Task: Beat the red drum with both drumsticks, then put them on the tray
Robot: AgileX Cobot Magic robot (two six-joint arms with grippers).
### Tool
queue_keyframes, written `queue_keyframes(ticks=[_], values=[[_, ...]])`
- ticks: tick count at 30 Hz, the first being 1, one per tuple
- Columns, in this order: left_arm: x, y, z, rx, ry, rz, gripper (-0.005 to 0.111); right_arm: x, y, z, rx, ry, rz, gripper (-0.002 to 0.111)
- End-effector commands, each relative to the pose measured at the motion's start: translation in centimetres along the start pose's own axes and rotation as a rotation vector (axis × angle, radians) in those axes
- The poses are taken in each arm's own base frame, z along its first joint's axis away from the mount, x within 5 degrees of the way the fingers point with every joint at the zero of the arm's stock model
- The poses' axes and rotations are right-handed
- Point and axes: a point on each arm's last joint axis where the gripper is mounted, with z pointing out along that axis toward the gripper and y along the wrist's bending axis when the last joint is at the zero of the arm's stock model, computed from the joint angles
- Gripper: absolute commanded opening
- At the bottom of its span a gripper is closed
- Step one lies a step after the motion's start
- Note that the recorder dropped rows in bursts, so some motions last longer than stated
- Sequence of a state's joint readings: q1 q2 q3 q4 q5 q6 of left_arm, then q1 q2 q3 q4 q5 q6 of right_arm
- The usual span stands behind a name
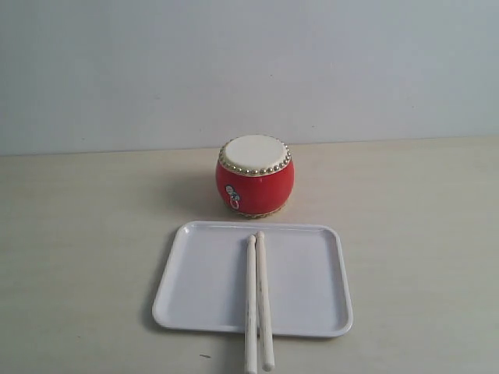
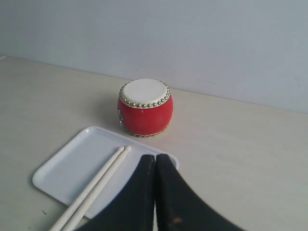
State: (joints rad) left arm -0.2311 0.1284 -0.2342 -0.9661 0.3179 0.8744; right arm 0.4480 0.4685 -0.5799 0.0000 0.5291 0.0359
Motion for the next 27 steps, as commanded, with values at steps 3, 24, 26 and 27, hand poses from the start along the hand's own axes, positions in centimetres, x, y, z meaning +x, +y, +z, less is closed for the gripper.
queue_keyframes(ticks=[3, 24, 26, 27], values=[[5.1, 2.0, -0.4, -0.196, -0.067, -0.028, 0.0, 0.1, 0.0, 0.0, 0.002, -0.004, -0.007, 0.0], [6.5, 2.9, -0.5, -0.288, 0.043, 0.04, 0.0, 0.1, 0.0, 0.0, 0.002, -0.004, -0.007, 0.0], [6.5, 3.1, -0.6, -0.326, 0.04, 0.006, 0.0, 0.1, 0.0, 0.0, 0.002, -0.004, -0.007, 0.0], [6.5, 3.3, -0.7, -0.356, 0.034, -0.022, 0.0, 0.1, 0.0, 0.0, 0.002, -0.004, -0.007, 0.0]])
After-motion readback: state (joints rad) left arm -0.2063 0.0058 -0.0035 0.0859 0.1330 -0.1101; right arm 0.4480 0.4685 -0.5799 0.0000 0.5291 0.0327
